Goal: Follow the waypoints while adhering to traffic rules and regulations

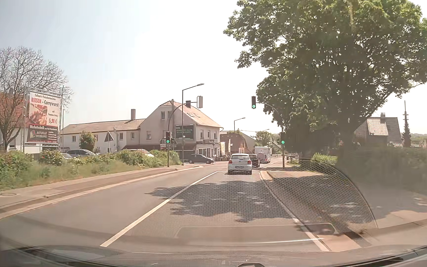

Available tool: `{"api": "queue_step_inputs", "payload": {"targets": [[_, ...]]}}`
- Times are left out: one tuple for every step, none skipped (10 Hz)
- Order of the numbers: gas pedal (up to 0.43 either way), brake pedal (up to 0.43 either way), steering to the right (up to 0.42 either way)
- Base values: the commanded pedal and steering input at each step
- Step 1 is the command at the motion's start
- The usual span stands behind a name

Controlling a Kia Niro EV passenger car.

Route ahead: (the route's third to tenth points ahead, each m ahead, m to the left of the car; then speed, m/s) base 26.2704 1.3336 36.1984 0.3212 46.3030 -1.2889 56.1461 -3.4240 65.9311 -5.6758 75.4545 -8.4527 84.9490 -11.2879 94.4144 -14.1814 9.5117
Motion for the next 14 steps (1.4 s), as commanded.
{"api": "queue_step_inputs", "payload": {"targets": [[0.039, 0.0, 0.005], [0.039, 0.0, 0.006], [0.039, 0.0, 0.007], [0.039, 0.0, 0.01], [0.039, 0.0, 0.012], [0.039, 0.0, 0.014], [0.039, 0.0, 0.014], [0.039, 0.0, 0.015], [0.039, 0.0, 0.017], [0.039, 0.0, 0.017], [0.039, 0.0, 0.018], [0.039, 0.0, 0.019], [0.039, 0.0, 0.019], [0.039, 0.0, 0.019]]}}
